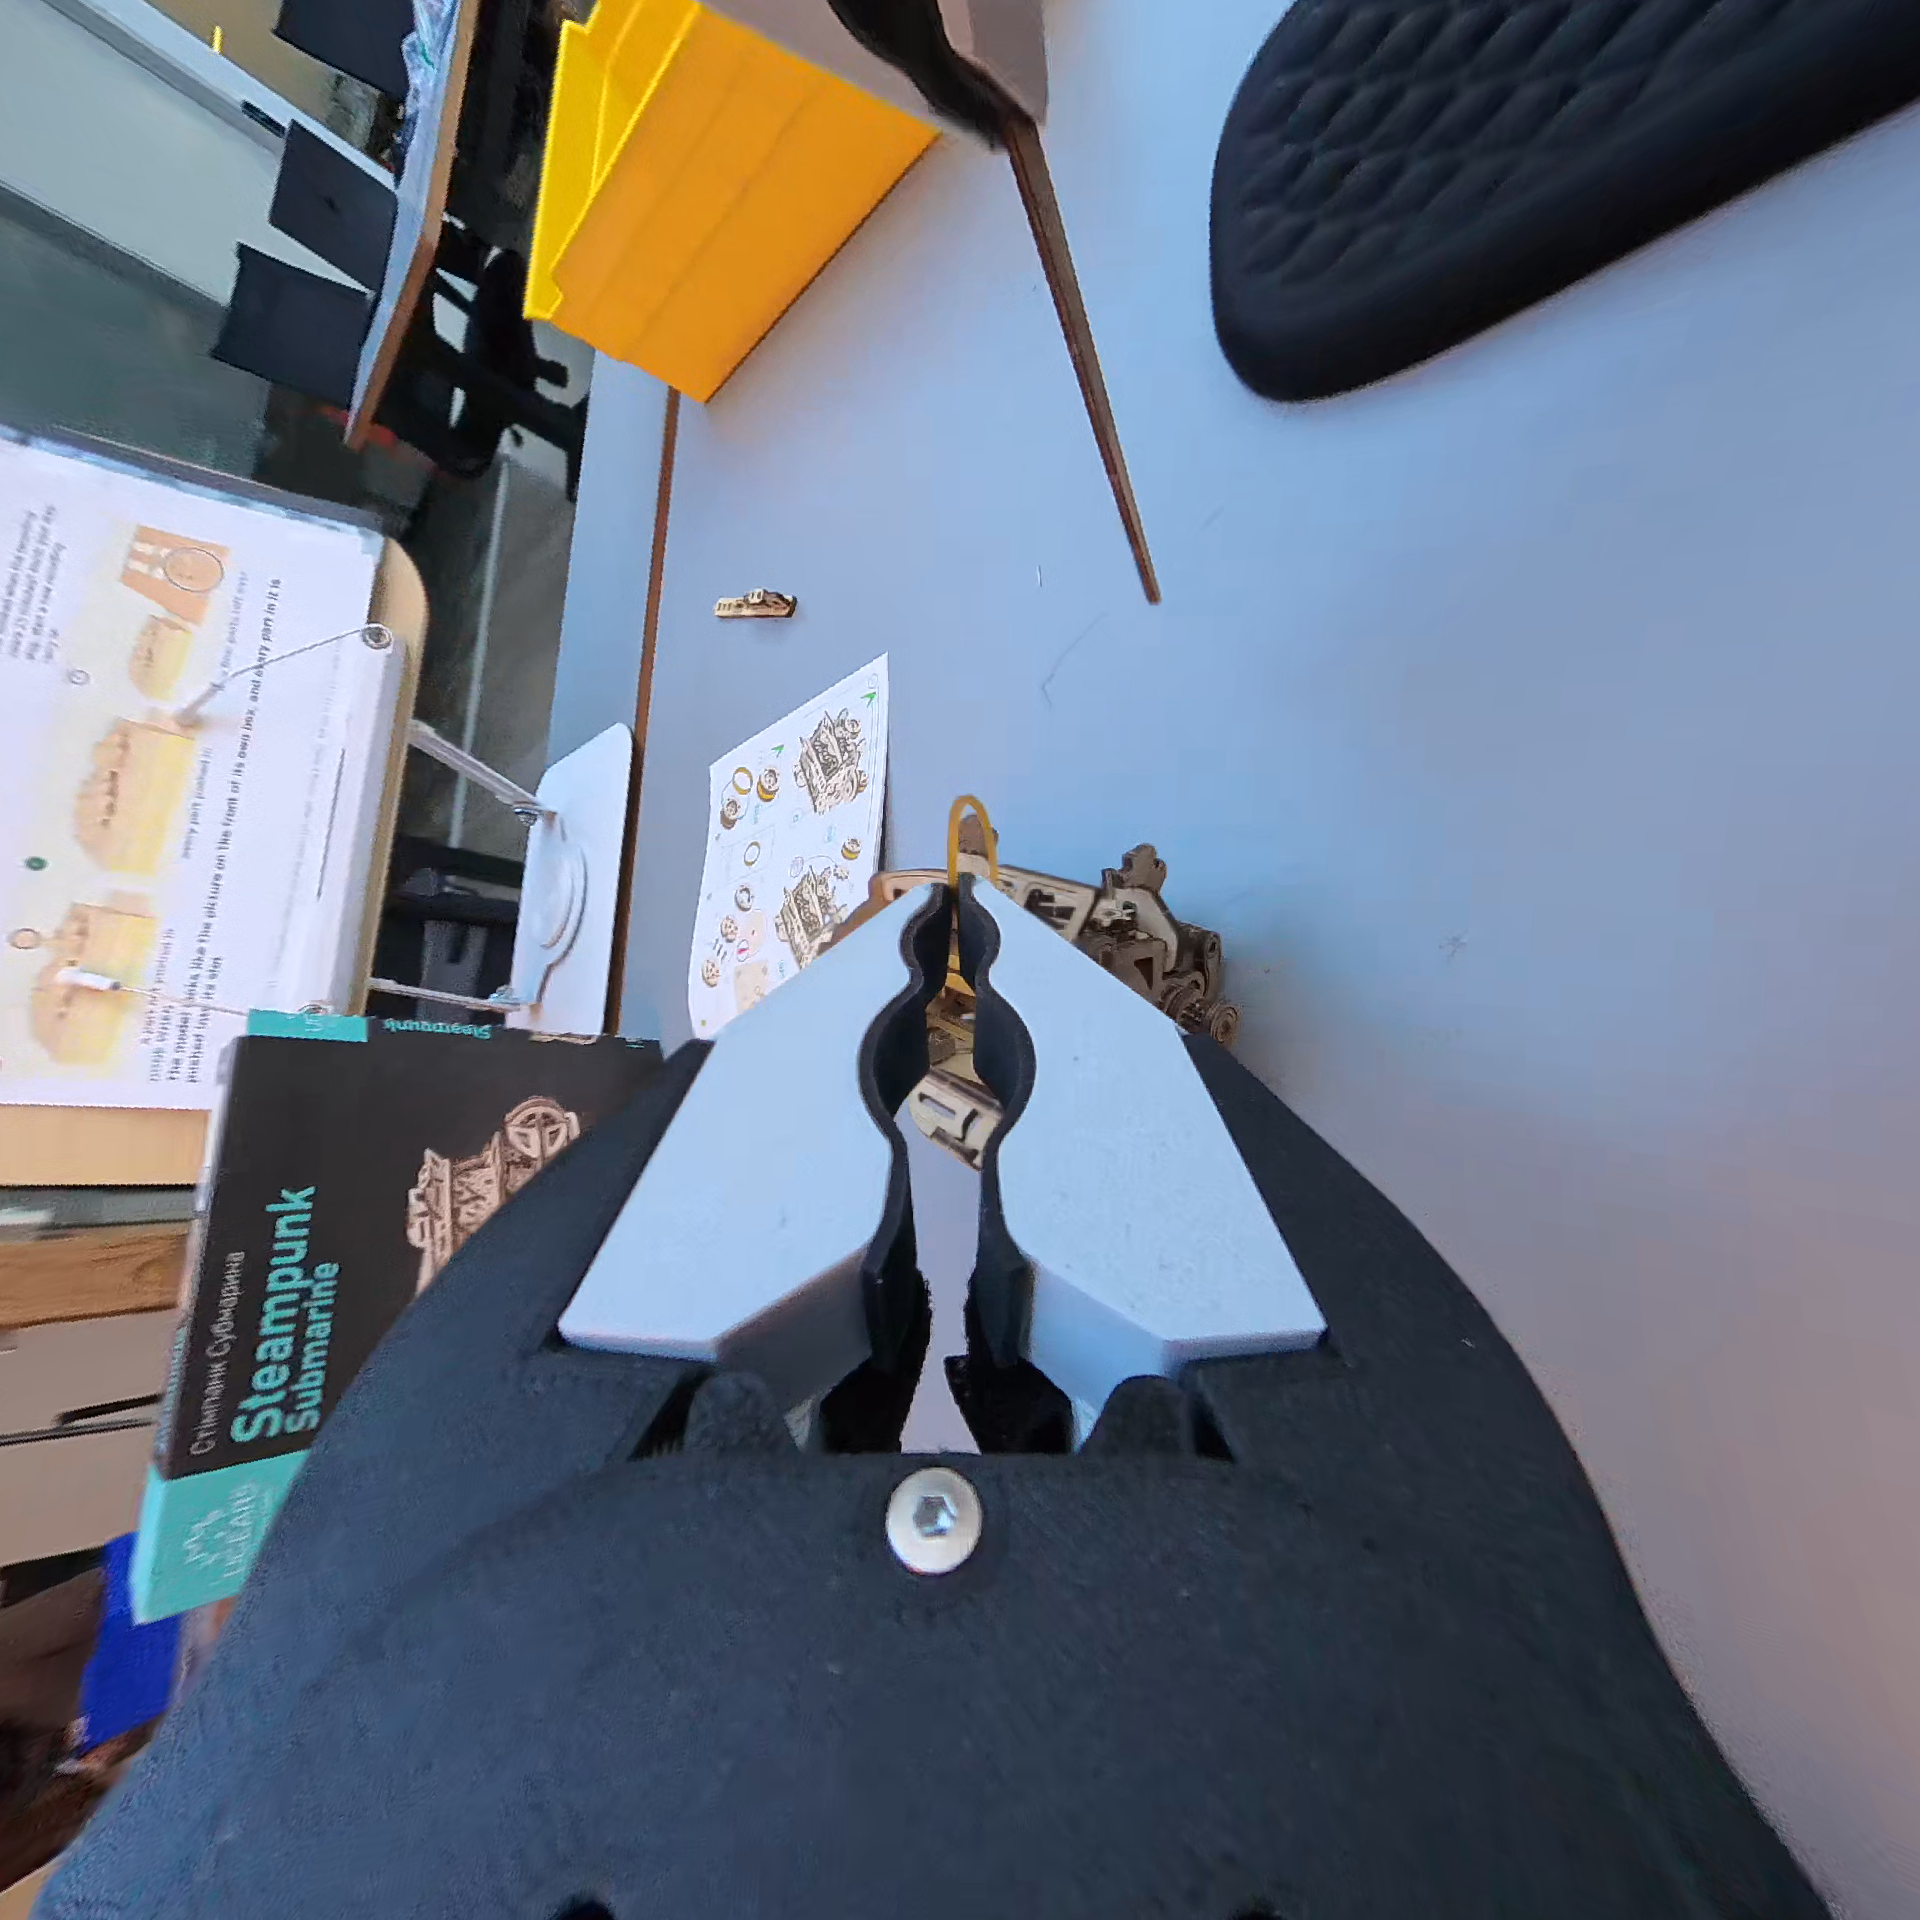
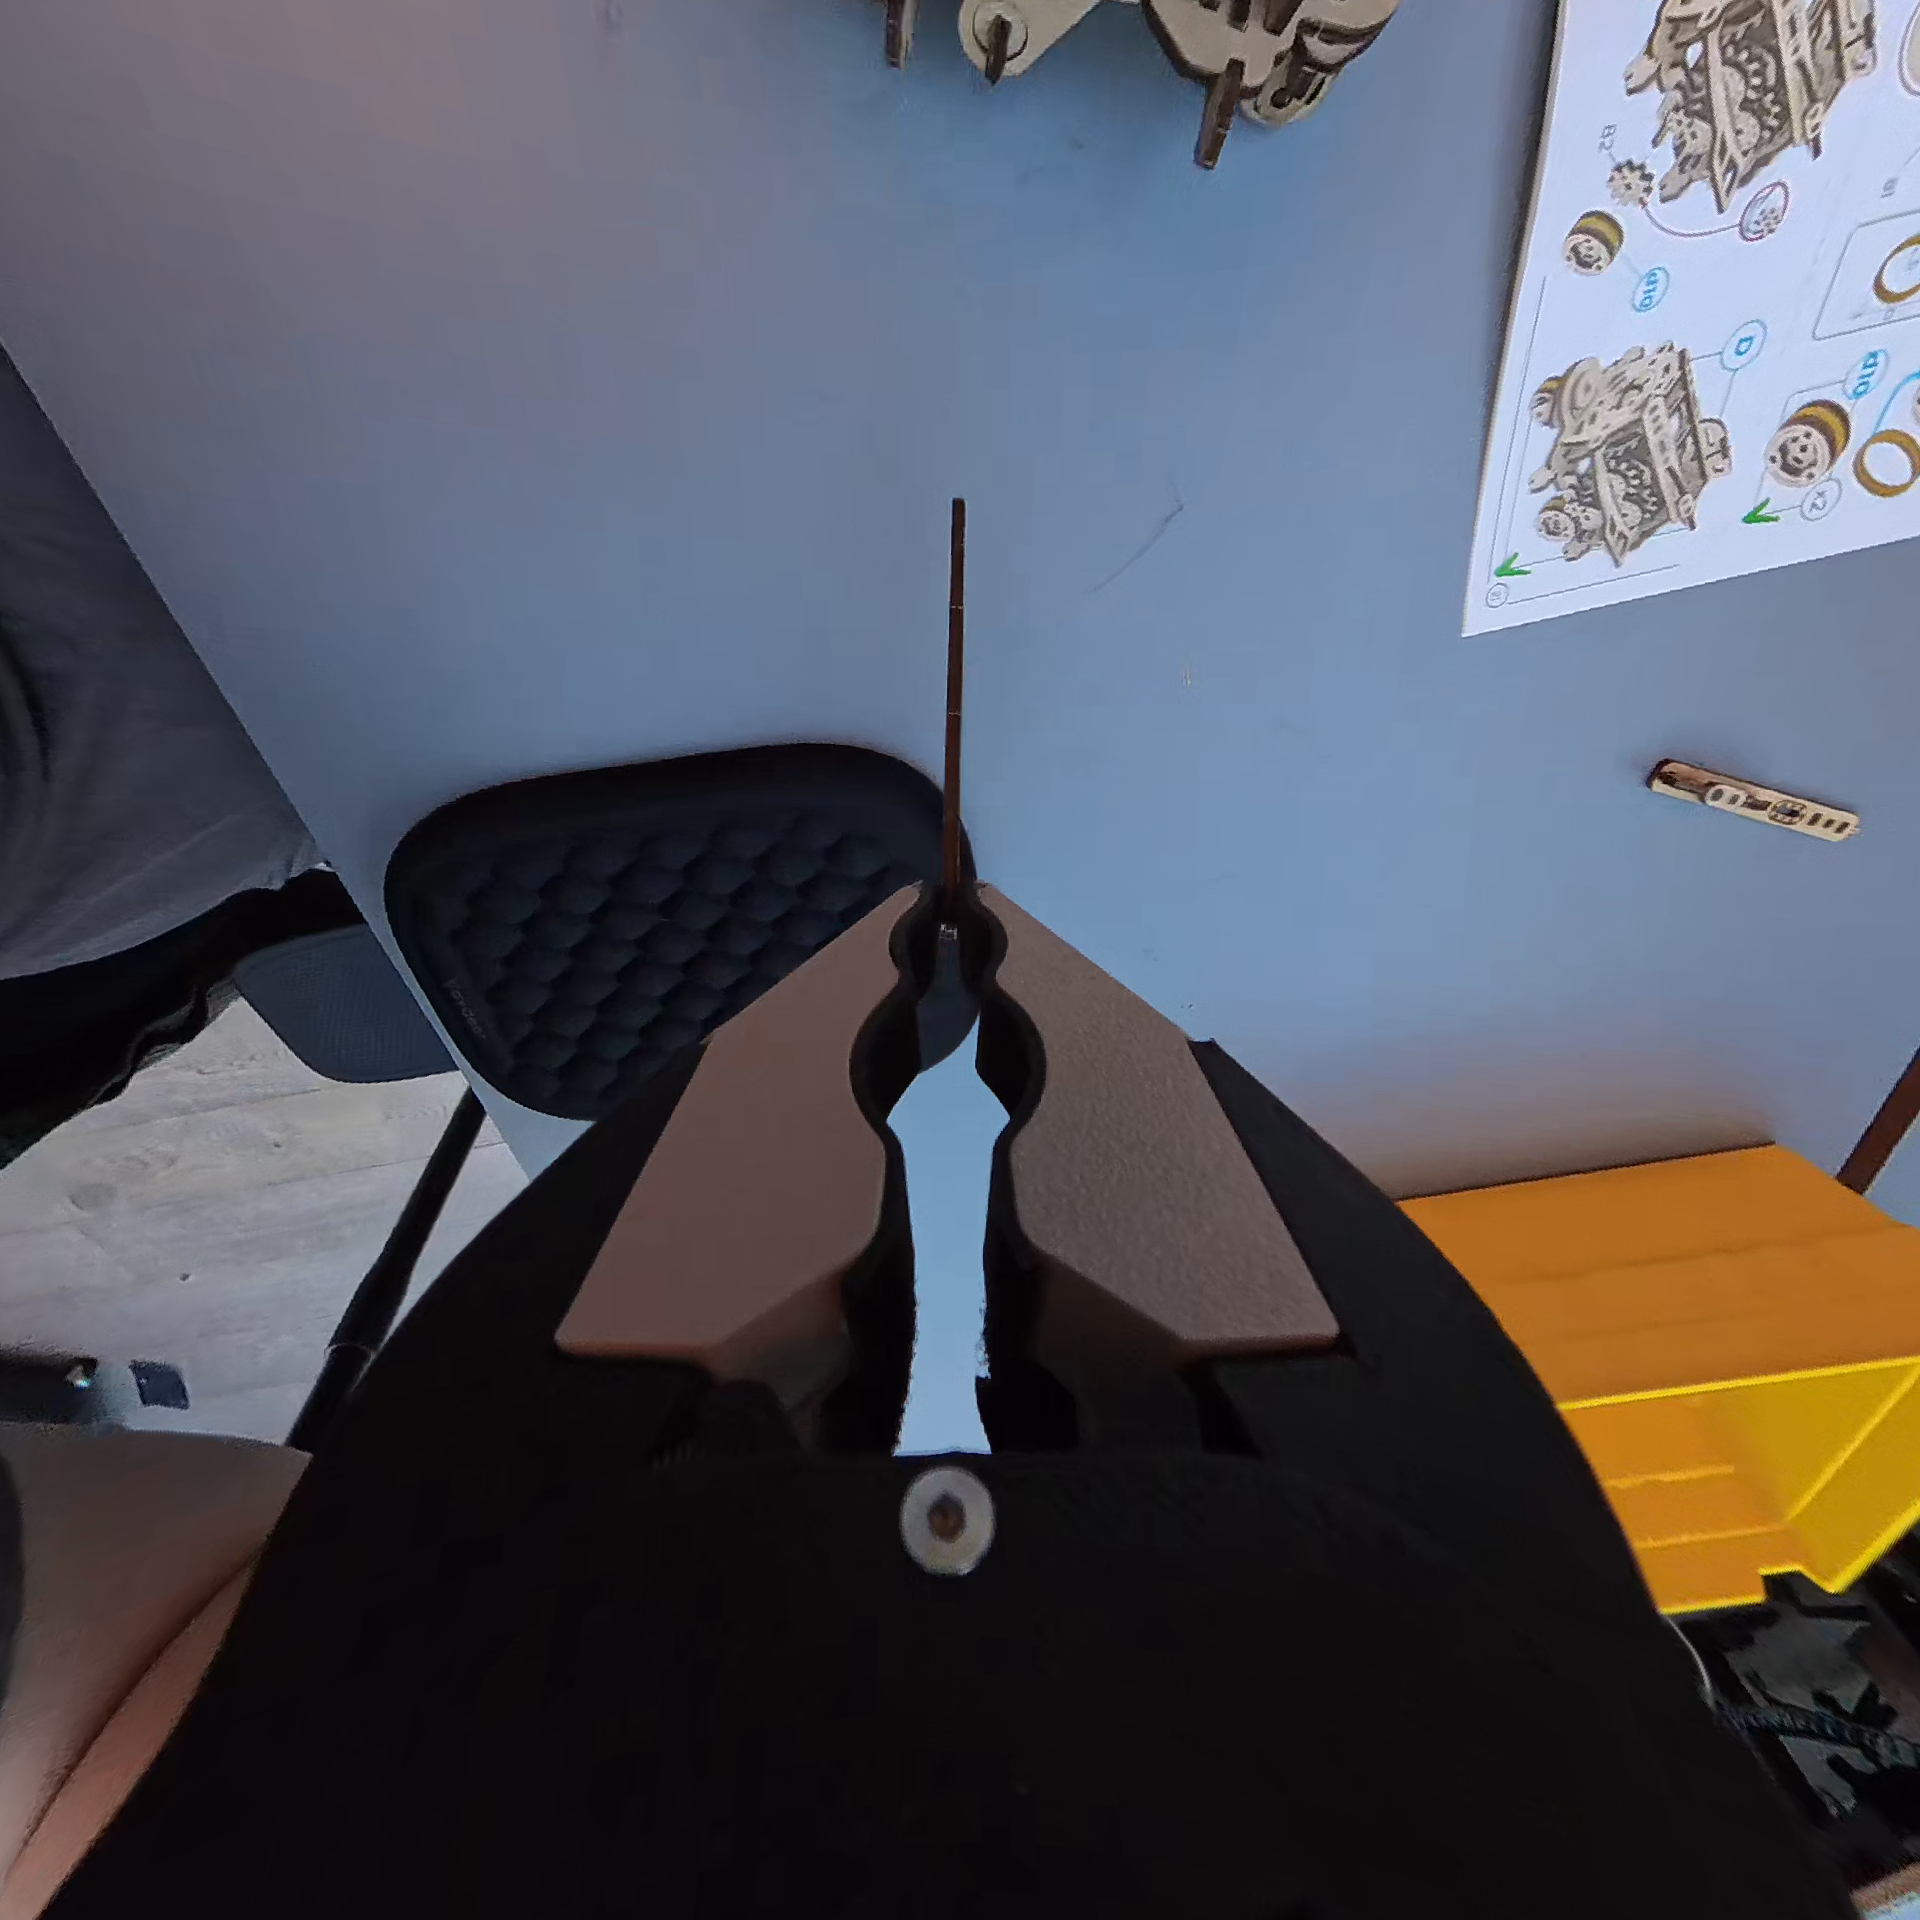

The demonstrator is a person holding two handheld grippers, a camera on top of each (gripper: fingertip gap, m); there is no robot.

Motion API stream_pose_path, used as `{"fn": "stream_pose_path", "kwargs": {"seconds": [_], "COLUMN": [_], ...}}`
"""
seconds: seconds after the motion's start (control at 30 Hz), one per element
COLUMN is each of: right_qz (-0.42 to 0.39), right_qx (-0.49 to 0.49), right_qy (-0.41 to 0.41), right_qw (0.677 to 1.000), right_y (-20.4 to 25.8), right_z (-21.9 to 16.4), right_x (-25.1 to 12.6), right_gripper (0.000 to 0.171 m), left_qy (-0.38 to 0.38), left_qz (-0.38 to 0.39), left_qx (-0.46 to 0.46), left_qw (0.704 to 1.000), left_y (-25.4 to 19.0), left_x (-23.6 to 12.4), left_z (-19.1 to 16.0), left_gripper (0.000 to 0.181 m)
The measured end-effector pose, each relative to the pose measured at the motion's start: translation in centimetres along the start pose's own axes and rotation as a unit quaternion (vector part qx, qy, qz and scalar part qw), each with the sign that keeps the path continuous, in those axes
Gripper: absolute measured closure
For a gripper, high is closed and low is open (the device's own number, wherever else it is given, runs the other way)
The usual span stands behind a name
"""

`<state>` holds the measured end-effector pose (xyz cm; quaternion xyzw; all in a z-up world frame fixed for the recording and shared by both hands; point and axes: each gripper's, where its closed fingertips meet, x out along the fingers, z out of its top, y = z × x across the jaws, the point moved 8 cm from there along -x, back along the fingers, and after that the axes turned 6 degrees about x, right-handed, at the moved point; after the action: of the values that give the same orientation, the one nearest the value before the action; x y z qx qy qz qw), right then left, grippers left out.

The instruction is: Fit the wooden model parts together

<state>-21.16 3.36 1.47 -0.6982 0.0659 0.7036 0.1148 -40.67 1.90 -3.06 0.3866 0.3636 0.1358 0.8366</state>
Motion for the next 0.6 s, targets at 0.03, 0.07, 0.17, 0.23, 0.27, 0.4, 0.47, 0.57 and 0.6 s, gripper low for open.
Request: {"fn": "stream_pose_path", "kwargs": {"seconds": [0.03, 0.07, 0.17, 0.23, 0.27, 0.4, 0.47, 0.57, 0.6], "right_qz": [0.001, 0.001, 0.002, 0.001, 0.001, 0.0, -0.001, -0.001, -0.001], "right_qx": [0.003, 0.005, 0.011, 0.013, 0.013, 0.017, 0.017, 0.016, 0.015], "right_qy": [-0.003, -0.006, -0.011, -0.011, -0.012, -0.012, -0.012, -0.014, -0.016], "right_qw": [1.0, 1.0, 1.0, 1.0, 1.0, 1.0, 1.0, 1.0, 1.0], "right_y": [0.1, 0.3, 0.7, 0.8, 0.9, 0.9, 0.9, 0.9, 0.9], "right_z": [-0.4, -0.7, -1.6, -2.0, -2.2, -2.7, -2.8, -2.7, -2.6], "right_x": [0.1, 0.2, 0.5, 0.6, 0.6, 0.8, 0.8, 0.9, 0.9], "right_gripper": [0.169, 0.169, 0.169, 0.169, 0.169, 0.169, 0.169, 0.169, 0.169], "left_qy": [0.01, 0.023, 0.048, 0.042, 0.042, 0.045, 0.024, 0.025, 0.024], "left_qz": [0.01, 0.018, 0.017, 0.014, 0.009, 0.006, 0.002, -0.004, -0.005], "left_qx": [0.014, 0.029, 0.05, 0.043, 0.038, 0.019, 0.012, 0.0, -0.006], "left_qw": [1.0, 0.999, 0.997, 0.998, 0.998, 0.999, 1.0, 1.0, 1.0], "left_y": [-0.4, -0.8, -1.7, -2.0, -2.1, -2.0, -2.0, -2.1, -2.1], "left_x": [0.2, 0.4, 0.8, 0.9, 1.0, 0.7, 0.5, 0.5, 0.5], "left_z": [0.0, 0.0, -0.1, 0.0, 0.1, 0.1, 0.3, 0.0, -0.2], "left_gripper": [0.181, 0.181, 0.181, 0.181, 0.181, 0.181, 0.181, 0.177, 0.174]}}
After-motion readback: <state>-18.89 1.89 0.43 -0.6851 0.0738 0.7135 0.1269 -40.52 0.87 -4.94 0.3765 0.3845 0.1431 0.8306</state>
